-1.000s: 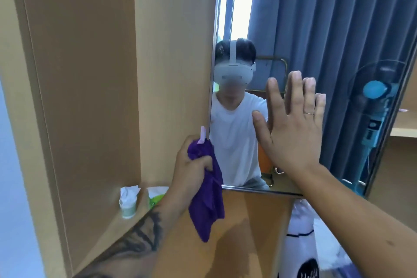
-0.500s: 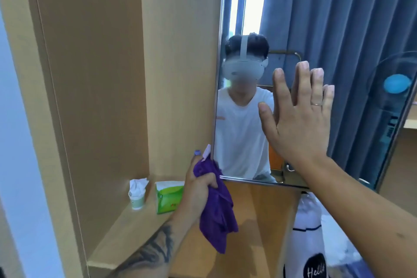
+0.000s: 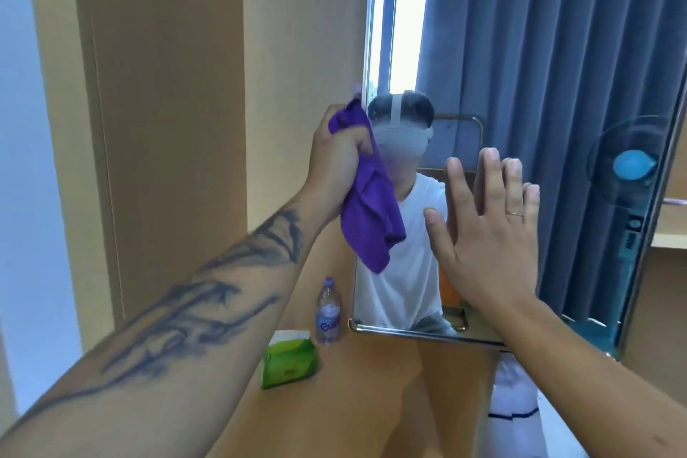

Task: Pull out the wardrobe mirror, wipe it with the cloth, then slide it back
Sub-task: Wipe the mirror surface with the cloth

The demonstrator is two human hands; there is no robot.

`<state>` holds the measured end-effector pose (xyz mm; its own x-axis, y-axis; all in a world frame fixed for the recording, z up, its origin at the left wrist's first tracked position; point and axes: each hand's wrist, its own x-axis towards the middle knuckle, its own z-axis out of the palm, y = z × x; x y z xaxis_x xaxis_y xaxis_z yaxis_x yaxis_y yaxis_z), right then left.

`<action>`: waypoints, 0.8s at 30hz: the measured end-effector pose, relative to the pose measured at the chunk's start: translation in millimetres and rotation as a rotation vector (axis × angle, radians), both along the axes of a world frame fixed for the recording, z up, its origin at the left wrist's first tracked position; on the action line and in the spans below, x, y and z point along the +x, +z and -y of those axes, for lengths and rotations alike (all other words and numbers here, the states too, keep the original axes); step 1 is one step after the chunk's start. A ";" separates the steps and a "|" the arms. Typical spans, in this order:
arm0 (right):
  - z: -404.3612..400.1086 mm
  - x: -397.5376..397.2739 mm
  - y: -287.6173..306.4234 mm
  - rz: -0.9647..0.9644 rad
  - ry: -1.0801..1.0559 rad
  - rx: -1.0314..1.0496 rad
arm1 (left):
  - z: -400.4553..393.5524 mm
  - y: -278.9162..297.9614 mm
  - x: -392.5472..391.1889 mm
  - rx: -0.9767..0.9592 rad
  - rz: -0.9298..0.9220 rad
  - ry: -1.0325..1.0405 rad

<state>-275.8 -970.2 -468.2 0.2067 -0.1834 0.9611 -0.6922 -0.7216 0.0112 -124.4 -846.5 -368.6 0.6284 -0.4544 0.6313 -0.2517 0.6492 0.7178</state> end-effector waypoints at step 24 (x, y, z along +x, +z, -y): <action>-30.1 -13.2 -46.3 -0.134 0.019 0.136 | -13.1 -80.4 -2.1 0.138 0.065 0.002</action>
